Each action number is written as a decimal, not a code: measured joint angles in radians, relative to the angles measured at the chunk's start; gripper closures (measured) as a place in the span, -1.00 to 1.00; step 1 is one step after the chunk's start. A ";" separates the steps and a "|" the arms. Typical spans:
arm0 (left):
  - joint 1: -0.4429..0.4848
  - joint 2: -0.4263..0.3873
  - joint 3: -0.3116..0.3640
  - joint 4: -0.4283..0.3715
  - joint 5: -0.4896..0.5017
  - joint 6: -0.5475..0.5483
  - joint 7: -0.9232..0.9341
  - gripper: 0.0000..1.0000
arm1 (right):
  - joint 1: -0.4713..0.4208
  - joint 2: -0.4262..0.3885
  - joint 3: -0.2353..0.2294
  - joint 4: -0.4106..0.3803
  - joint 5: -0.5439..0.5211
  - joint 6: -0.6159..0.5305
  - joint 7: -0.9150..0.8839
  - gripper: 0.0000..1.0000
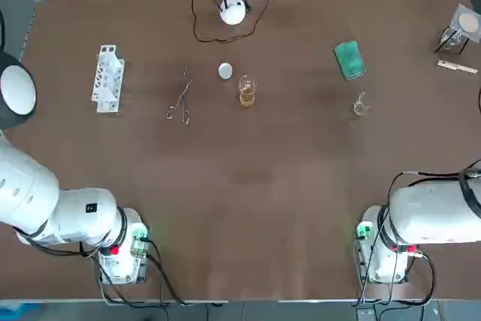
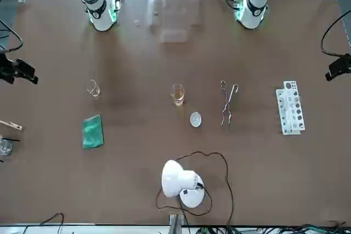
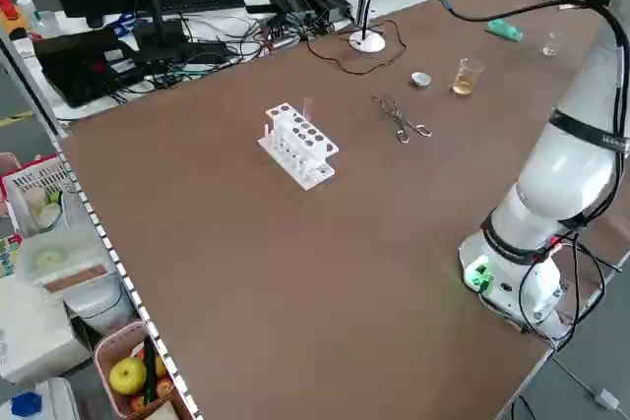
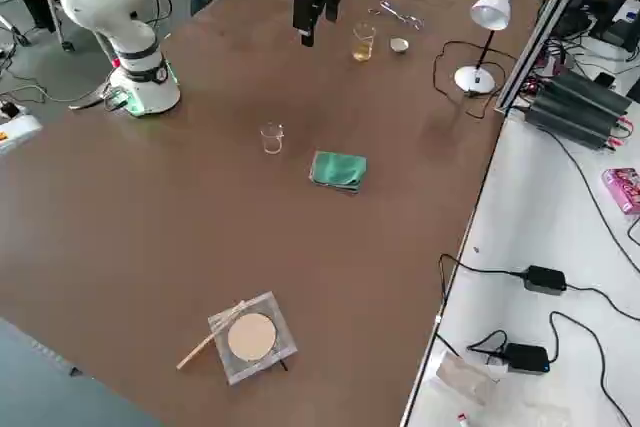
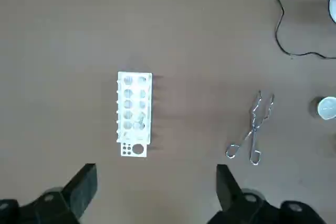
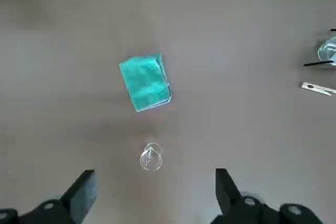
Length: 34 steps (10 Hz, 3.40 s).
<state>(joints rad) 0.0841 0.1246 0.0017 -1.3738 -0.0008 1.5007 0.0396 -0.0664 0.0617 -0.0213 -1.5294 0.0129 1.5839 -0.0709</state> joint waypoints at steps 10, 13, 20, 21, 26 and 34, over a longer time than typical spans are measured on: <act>0.101 0.041 0.007 -0.001 -0.057 0.008 0.313 -1.00 | -0.010 0.000 -0.004 -0.025 0.004 -0.003 -0.315 -1.00; 0.173 0.063 0.011 -0.002 -0.084 0.008 0.533 -1.00 | -0.043 0.006 -0.005 -0.061 0.074 0.019 -0.511 -1.00; 0.434 0.196 0.015 -0.009 -0.399 0.009 1.363 -1.00 | -0.240 0.035 -0.011 -0.312 0.296 0.205 -1.156 -1.00; 0.458 0.228 0.015 -0.009 -0.436 0.009 1.447 -0.99 | -0.274 0.042 -0.011 -0.357 0.347 0.217 -1.276 -1.00; 0.566 0.377 0.015 -0.013 -0.654 -0.068 1.759 -0.99 | -0.411 0.130 -0.012 -0.492 0.544 0.272 -1.805 -1.00; 0.628 0.642 0.009 -0.016 -0.811 -0.216 2.194 -0.97 | -0.533 0.368 -0.004 -0.570 0.733 0.270 -2.447 -1.00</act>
<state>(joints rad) 0.7125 0.7661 0.0104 -1.3897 -0.8115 1.2849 2.2336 -0.5998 0.4296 -0.0257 -2.0996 0.7460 1.8540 -2.5184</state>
